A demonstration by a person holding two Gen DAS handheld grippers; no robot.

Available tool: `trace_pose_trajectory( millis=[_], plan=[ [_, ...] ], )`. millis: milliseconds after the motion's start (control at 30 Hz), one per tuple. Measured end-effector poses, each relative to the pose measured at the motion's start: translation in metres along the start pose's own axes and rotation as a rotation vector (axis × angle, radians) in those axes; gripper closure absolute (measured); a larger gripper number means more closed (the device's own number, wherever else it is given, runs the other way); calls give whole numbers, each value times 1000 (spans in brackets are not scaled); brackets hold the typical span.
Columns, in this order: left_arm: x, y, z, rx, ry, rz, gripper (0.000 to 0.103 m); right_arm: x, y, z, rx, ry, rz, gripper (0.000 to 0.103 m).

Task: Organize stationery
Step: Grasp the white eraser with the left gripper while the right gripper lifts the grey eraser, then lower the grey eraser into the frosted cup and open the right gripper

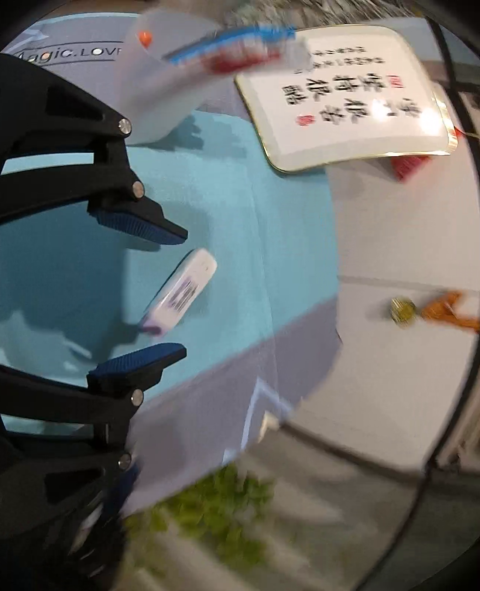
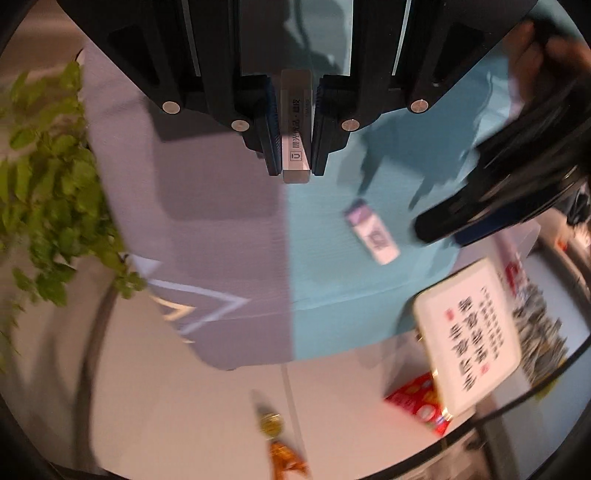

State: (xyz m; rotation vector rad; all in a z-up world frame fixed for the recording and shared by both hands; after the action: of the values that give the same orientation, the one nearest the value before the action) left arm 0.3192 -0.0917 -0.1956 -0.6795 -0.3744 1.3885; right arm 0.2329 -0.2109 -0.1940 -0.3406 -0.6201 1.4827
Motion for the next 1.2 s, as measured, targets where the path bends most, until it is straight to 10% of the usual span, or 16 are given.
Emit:
trace_pose_trajectory(
  millis=[233,433,733,1200],
  plan=[
    [15,-16,-46,91,-86,146,52,-18,1,8,-33,-5,-14,86],
    [8,-11,-43,102,-45,82,79,-12,4,9,-43,-45,9,86],
    [10,-1,72,-114,88,2,80,3,-2,24,-86,-61,27,86],
    [73,24,169,-311,81,49,80,76,-10,54,-141,-95,152,86]
  ],
)
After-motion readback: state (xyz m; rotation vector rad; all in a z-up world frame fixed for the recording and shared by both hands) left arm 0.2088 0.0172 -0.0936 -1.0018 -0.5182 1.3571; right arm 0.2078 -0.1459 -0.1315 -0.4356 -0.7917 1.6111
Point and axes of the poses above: each gripper's, at about its wrist camera, not at the fingertips, and z roughly against the way its jaws point, x to its left, y to its underside, the point moved 5 cm from there along -z, roughly the way its jaws point, and after that the axes turned 3 degrees about y, right-handed, at the moved point
